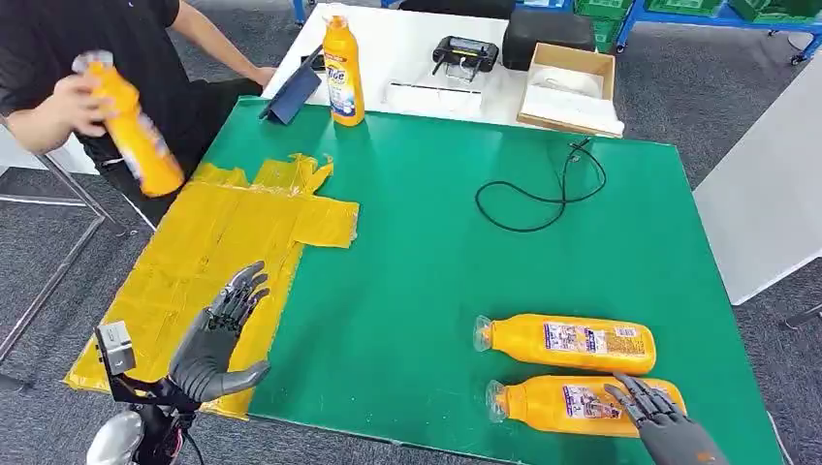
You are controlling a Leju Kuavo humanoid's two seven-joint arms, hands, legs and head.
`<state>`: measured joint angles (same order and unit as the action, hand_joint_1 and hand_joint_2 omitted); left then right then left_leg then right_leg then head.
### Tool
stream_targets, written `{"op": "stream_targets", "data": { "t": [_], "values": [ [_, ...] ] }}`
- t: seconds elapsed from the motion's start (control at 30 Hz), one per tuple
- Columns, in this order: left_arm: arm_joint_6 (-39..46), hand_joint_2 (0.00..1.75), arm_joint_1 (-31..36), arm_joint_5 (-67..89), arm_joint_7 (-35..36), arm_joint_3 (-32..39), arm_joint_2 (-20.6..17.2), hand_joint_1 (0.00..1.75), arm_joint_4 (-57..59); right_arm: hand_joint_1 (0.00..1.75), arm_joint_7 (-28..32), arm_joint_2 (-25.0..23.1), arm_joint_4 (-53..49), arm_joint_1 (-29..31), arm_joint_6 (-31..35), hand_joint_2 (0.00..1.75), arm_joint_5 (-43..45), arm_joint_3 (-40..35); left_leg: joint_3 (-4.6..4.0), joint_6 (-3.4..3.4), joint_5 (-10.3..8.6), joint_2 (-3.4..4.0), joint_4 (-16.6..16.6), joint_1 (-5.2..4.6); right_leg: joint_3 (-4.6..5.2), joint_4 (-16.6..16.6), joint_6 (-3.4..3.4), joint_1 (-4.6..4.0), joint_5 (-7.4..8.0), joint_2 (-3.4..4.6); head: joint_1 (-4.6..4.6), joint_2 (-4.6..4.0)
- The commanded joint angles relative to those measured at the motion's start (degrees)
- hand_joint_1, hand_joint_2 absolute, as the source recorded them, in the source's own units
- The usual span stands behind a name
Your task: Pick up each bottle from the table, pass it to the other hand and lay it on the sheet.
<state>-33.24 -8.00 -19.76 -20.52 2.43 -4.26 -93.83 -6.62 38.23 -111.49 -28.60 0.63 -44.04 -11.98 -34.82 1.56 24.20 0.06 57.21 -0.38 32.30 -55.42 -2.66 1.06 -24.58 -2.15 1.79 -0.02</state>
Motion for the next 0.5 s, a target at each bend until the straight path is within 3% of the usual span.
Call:
{"op": "stream_targets", "data": {
  "t": [0.03,0.4,0.5],
  "values": [
    [-0.38,1.75,1.48,0.41,0.51,-1.19,0.32,0.0,2.18,0.0,1.24,-3.29,5.01,0.85,-3.68,1.75,1.03,4.44,0.11,-0.08,0.0,-0.03,-0.05,0.04,-0.14,0.09,0.08,-0.03,0.0,0.07,0.0,0.0],
    [-0.93,1.75,2.53,0.1,0.06,-2.81,-0.06,0.0,4.0,0.0,2.29,-2.49,8.34,0.4,-6.49,1.75,3.58,6.25,0.2,-0.11,0.01,-0.1,-0.08,0.06,-0.25,0.14,0.12,-0.04,-0.03,0.04,0.0,0.0],
    [-1.05,1.75,2.82,0.27,-0.24,-3.34,-0.24,0.0,4.25,0.0,2.59,-3.54,10.47,3.04,-6.82,1.75,2.71,5.11,0.27,-0.14,0.04,-0.06,-0.08,0.08,-0.34,0.17,0.15,-0.06,-0.04,0.11,0.0,0.0]
  ]
}}
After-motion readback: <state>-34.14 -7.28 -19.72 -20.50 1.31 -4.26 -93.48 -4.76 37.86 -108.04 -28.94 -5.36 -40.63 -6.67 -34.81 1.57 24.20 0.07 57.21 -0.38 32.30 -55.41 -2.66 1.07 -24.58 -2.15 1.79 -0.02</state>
